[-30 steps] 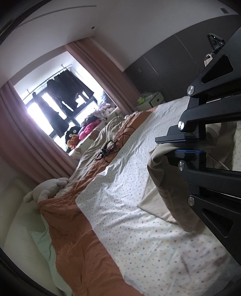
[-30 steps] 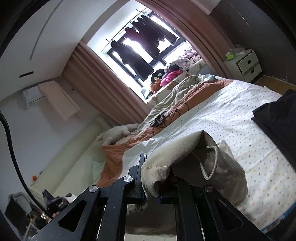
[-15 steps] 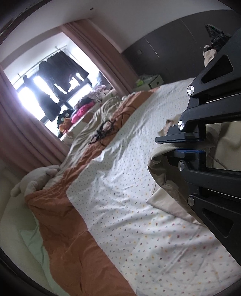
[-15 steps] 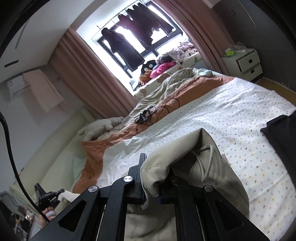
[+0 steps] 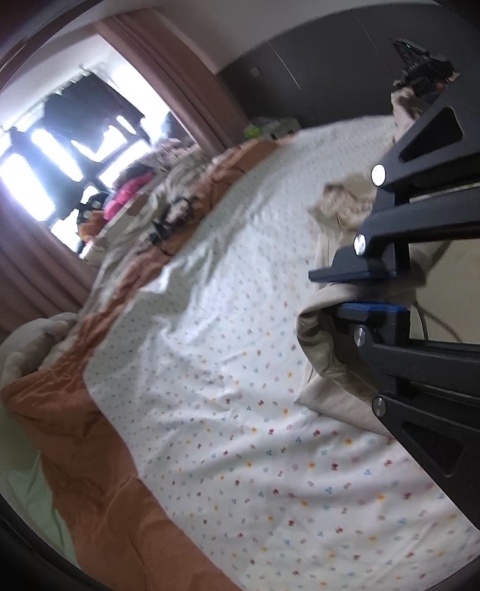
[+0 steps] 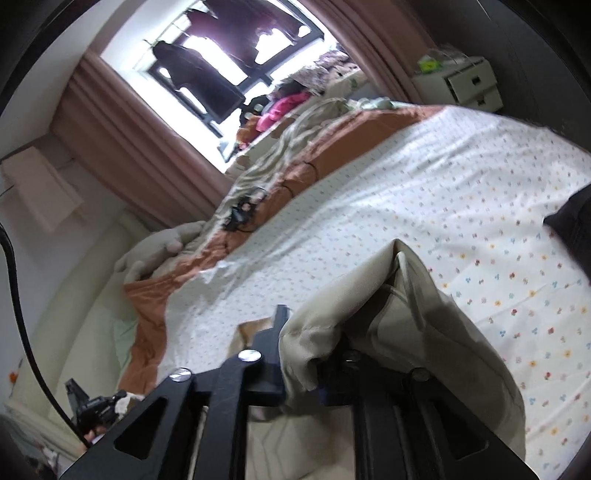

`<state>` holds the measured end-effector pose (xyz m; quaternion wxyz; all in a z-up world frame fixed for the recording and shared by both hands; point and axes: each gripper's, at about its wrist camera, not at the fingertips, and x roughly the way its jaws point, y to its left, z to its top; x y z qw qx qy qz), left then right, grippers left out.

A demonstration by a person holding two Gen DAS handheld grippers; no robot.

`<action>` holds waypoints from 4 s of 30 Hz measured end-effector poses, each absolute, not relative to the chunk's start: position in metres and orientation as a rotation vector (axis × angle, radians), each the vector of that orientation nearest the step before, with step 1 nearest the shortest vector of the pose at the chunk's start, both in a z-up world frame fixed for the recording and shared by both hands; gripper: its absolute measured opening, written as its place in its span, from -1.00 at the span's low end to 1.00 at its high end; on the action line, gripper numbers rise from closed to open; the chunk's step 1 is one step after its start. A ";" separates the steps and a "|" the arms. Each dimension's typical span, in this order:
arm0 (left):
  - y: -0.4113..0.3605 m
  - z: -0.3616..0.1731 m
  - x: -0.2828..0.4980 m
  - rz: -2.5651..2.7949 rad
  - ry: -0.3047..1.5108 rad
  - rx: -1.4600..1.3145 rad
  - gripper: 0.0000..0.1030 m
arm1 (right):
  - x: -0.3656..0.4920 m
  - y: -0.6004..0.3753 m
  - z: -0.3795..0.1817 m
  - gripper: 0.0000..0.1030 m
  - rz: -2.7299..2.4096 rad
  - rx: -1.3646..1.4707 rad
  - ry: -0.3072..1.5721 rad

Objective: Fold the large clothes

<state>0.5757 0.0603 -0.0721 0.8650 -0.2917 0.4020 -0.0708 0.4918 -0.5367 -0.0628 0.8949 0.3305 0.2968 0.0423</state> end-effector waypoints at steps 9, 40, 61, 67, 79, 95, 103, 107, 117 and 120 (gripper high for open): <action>0.063 -0.096 0.576 -0.108 0.830 -0.570 0.39 | 0.497 -0.542 -0.098 0.46 -0.012 0.696 0.693; 0.124 -0.131 0.436 0.088 0.878 -0.653 0.39 | 0.568 -0.308 -0.140 0.05 0.161 0.322 1.065; 0.134 -0.181 0.412 0.105 0.992 -0.761 0.39 | 0.622 -0.312 -0.165 -0.95 0.119 0.367 1.020; 0.132 -0.181 0.404 0.067 0.998 -0.837 0.39 | 0.632 -0.309 -0.198 -0.96 0.096 0.357 1.070; 0.126 -0.195 0.389 -0.018 0.997 -0.975 0.39 | 0.617 -0.325 -0.176 -0.55 0.106 0.426 1.069; 0.114 -0.207 0.393 -0.128 1.001 -1.053 0.39 | 0.509 -0.328 -0.122 -0.35 0.202 0.454 0.953; 0.115 -0.206 0.423 -0.190 0.965 -1.037 0.40 | 0.460 -0.311 -0.139 -0.35 0.269 0.422 0.989; 0.116 -0.201 0.418 -0.240 0.935 -1.051 0.39 | 0.441 -0.305 -0.147 -0.35 0.287 0.395 1.012; 0.112 -0.202 0.403 -0.251 0.922 -1.000 0.14 | 0.390 -0.300 -0.151 -0.35 0.216 0.340 1.057; 0.114 -0.205 0.398 -0.238 0.916 -0.998 -0.10 | 0.374 -0.297 -0.149 -0.35 0.205 0.333 1.071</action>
